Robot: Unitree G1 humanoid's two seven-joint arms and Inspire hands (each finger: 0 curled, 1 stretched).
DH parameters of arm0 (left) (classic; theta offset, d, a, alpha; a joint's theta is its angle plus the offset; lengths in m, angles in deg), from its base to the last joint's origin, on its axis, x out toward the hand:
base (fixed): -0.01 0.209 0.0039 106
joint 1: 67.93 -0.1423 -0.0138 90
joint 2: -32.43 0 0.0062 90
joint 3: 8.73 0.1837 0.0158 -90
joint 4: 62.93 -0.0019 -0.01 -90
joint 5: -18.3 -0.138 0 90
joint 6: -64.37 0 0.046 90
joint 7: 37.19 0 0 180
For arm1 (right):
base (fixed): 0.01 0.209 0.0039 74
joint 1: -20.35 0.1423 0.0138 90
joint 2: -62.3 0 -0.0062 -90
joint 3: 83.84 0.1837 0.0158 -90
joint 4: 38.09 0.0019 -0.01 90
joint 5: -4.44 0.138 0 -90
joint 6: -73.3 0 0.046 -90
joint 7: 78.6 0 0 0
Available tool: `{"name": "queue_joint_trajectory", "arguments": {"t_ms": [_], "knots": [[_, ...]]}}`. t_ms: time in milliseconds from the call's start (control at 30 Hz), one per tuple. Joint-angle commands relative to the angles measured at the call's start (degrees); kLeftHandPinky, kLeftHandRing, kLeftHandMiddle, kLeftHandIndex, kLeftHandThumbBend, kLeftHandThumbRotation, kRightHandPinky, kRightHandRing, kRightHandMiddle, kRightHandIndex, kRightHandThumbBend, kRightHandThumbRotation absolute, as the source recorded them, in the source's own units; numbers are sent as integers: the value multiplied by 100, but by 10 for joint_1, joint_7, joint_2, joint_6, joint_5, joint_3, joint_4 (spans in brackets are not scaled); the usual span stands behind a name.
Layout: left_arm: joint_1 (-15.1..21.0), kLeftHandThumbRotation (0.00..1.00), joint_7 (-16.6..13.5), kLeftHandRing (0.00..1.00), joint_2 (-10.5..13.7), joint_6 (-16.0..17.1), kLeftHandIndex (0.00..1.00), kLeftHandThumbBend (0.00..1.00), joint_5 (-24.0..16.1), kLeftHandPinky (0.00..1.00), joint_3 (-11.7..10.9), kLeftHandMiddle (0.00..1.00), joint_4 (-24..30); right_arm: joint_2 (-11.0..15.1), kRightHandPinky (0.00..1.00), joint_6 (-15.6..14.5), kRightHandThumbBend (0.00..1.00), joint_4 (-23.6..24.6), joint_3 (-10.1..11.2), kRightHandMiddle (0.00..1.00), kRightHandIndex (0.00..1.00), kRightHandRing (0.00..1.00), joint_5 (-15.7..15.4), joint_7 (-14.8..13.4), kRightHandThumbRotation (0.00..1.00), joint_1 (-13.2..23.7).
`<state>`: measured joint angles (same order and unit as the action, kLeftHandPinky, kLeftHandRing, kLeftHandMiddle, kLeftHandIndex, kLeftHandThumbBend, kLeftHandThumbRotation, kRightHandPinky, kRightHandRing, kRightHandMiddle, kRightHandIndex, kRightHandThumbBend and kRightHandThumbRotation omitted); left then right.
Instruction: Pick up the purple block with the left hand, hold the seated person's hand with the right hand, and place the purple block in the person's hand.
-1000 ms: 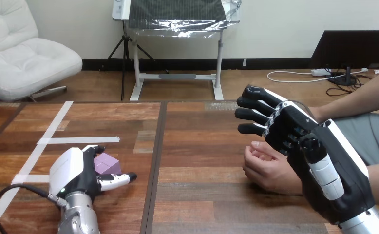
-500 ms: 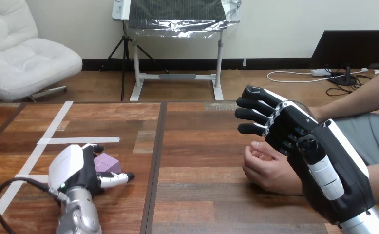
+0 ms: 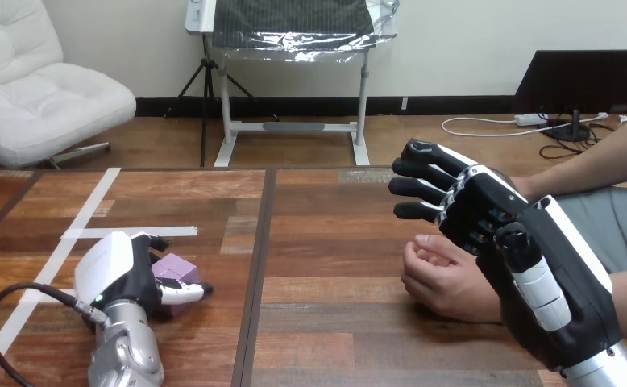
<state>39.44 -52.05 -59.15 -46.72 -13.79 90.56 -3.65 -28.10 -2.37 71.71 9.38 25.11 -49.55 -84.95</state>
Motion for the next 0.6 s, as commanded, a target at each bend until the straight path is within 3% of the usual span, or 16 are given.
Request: {"name": "queue_joint_trajectory", "arguments": {"t_ms": [0, 567], "knots": [[24, 15, 9, 67, -1, -5, 74, 78, 1, 55, 8, 71, 16, -4, 78, 13, 85, 19, 8, 86, 85, 84, 11, -1, 84, 28], [14, 5, 15, 48, 4, 2, 66, 73, 4, 38, 7, 57, 43, -4, 78, 13, 85, 19, 8, 86, 86, 84, 13, -1, 84, 28]]}}
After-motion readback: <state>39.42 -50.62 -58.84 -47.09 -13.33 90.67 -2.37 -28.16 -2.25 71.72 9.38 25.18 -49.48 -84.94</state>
